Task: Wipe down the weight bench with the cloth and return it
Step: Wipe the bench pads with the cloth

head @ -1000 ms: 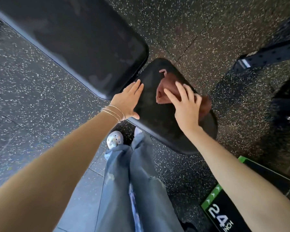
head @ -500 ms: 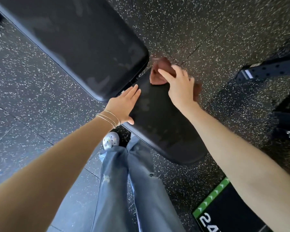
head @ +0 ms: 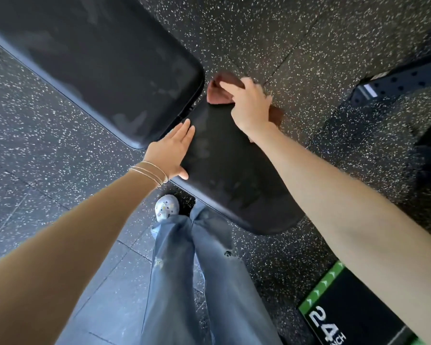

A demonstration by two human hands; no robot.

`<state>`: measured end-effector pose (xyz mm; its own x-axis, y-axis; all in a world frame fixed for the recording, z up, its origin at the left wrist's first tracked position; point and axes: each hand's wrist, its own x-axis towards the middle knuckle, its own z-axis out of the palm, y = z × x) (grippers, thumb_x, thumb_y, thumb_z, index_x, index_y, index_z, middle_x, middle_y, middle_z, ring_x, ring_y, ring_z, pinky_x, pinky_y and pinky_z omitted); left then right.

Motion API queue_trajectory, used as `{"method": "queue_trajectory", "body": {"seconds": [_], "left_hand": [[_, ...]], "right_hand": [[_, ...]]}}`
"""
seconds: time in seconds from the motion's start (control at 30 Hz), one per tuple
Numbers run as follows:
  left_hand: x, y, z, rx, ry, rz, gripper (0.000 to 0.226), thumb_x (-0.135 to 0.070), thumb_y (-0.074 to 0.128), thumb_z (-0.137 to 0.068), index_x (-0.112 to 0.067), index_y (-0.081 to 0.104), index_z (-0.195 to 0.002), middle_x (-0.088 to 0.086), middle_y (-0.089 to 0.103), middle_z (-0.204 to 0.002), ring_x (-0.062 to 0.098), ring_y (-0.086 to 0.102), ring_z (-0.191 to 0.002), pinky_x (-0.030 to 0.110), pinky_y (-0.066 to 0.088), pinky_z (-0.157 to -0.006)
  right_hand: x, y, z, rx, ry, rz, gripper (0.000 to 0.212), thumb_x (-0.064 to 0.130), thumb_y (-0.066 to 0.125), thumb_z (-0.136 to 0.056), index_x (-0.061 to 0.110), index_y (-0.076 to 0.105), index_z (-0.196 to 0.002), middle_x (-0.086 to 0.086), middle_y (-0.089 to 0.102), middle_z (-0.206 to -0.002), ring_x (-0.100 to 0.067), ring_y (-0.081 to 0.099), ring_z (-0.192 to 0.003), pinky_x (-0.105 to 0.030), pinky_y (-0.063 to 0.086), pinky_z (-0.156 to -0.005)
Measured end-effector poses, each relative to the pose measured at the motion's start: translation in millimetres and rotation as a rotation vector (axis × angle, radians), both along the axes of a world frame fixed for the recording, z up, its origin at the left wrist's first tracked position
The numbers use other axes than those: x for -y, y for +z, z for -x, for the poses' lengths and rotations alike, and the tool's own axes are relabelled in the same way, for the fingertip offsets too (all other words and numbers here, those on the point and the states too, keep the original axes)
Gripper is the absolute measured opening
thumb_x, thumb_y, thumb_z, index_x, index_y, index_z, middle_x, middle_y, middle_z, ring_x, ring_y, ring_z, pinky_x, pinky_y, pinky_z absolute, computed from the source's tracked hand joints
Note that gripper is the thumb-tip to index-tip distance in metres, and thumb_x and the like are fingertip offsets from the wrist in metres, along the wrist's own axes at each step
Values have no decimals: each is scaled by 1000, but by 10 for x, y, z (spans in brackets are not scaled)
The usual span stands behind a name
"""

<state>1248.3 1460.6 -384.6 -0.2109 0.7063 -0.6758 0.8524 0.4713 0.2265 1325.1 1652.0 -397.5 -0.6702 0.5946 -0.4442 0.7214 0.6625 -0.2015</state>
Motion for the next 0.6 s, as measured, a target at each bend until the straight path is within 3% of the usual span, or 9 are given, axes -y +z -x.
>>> {"method": "queue_trajectory", "body": {"seconds": [0.17, 0.37, 0.6], "left_hand": [[-17, 31, 10, 42, 12, 23, 121, -37, 82, -66, -12, -1, -150, -1, -7, -159, 14, 2, -146, 43, 36, -109], [-34, 53, -44, -9, -17, 25, 121, -38, 82, -65, -8, 2, -150, 3, -4, -160, 15, 3, -146, 41, 33, -108], [-17, 124, -67, 14, -77, -11, 117, -32, 81, -69, -7, 0, -150, 12, -4, -159, 25, 4, -146, 40, 22, -117]], "right_hand": [[175, 168, -931, -58, 183, -134, 70, -5, 55, -77, 38, 48, -132, -7, 40, -143, -33, 40, -124, -49, 34, -88], [745, 527, -2414, -36, 30, -246, 79, -19, 60, -63, 30, 59, -125, -13, 47, -137, -38, 43, -123, -50, 38, -82], [691, 521, -1775, 18, -241, -200, 65, -6, 51, -82, 39, 52, -129, -5, 37, -145, -32, 34, -128, -51, 30, -93]]}}
